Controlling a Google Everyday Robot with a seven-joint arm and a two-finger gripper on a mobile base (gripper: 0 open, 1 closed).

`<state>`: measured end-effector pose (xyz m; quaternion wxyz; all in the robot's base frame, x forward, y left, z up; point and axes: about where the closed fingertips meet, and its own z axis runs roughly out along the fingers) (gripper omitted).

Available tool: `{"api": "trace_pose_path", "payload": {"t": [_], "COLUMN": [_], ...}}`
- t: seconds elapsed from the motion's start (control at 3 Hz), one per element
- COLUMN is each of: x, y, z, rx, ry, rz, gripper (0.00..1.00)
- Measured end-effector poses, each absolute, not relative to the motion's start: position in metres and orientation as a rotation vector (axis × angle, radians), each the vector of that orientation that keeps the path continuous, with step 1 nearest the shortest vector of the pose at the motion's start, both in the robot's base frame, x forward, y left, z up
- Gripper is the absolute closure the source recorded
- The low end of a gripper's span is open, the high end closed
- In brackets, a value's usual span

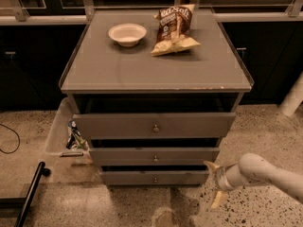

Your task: Open bottom drawer

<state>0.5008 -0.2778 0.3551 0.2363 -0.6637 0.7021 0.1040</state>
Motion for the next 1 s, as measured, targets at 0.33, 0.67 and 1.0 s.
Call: {"api": "trace_pose_path", "payload": {"t": [0.33,0.67,1.0], "x": [0.507,0.517,0.527], "y": [-0.251,-0.232,-0.222], "z": [0.3,0.266,0.242], "rx": [-1.865,-1.893,-1.905], "ry": [1.888,1.805,1.703], "rz": [0.318,0.31,0.29], "gripper": [0.0,0.0,0.0]}}
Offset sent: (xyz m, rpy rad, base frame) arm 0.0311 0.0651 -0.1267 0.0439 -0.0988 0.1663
